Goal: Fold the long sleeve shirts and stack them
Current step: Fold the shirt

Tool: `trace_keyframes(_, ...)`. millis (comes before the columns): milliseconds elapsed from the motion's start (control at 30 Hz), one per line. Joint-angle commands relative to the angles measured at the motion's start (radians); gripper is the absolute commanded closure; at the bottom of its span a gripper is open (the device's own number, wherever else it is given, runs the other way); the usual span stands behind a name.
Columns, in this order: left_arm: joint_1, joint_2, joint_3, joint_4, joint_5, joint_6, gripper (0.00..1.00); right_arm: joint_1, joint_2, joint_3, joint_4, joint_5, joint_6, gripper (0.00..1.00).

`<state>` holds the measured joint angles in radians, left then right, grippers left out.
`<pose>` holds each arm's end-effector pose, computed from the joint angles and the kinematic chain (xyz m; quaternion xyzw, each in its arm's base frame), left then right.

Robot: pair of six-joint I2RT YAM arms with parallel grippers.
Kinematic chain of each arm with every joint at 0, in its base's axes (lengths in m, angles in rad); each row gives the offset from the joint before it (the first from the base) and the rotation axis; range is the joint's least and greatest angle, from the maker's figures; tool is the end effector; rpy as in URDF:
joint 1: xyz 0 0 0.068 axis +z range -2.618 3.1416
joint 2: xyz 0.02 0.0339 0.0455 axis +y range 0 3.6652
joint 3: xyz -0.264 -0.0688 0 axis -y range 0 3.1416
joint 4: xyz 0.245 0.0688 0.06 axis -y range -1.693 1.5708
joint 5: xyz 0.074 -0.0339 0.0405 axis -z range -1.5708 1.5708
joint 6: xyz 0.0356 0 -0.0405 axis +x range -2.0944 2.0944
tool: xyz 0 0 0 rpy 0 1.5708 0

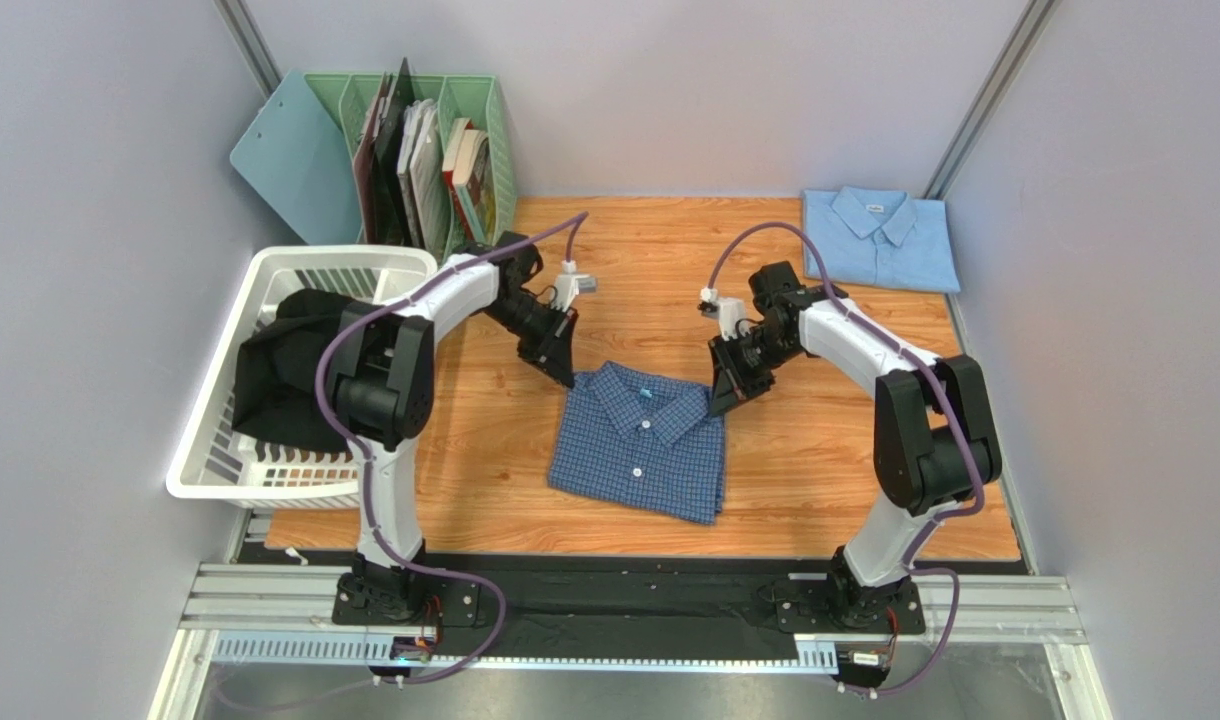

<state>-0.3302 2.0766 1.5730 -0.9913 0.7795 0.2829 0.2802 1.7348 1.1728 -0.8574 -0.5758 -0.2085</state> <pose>0.3693 -0.1530 0.1797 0.2927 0.8769 -0.3804 0.0261 0.3003 0.1066 0.1915 -0.2521 0.9225 0.2855 0.0623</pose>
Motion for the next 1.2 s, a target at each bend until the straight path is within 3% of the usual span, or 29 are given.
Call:
trace_keyframes(0, 0.039, -0.115, -0.014, -0.004, -0.002, 0.035, 1.00, 0.005, -0.047, 0.074, 0.006, -0.021, -0.029, 1.00)
trace_keyframes(333, 0.043, 0.069, 0.074, 0.040, -0.057, -0.008, 1.00, -0.006, 0.129, 0.134, 0.109, 0.141, -0.023, 1.00)
trace_keyframes(667, 0.052, 0.096, 0.105, 0.045, -0.106, -0.020, 1.00, -0.021, 0.195, 0.166, 0.169, 0.214, 0.007, 1.00)
trace_keyframes(733, 0.069, 0.076, 0.101, 0.058, -0.079, -0.031, 0.93, -0.027, 0.184, 0.180, 0.161, 0.199, 0.018, 0.92)
trace_keyframes(767, 0.080, 0.060, 0.094, 0.069, -0.057, -0.040, 0.81, -0.030, 0.169, 0.185, 0.153, 0.185, 0.017, 0.85)
trace_keyframes(800, 0.103, 0.041, 0.087, 0.092, -0.001, -0.042, 0.74, -0.041, 0.161, 0.192, 0.120, 0.157, 0.002, 0.66)
trace_keyframes(833, 0.114, -0.019, 0.050, 0.111, 0.026, -0.044, 0.65, -0.047, 0.152, 0.197, 0.098, 0.093, -0.005, 0.57)
trace_keyframes(867, 0.123, -0.059, 0.026, 0.124, 0.058, -0.027, 0.63, -0.055, 0.140, 0.202, 0.080, 0.065, -0.011, 0.51)
trace_keyframes(1000, 0.114, -0.249, -0.100, 0.138, 0.222, 0.012, 0.51, -0.090, 0.015, 0.168, 0.015, -0.077, 0.010, 0.47)
trace_keyframes(1167, 0.042, -0.332, -0.266, 0.071, 0.464, -0.010, 0.43, -0.041, -0.047, 0.047, 0.076, -0.471, 0.165, 0.46)
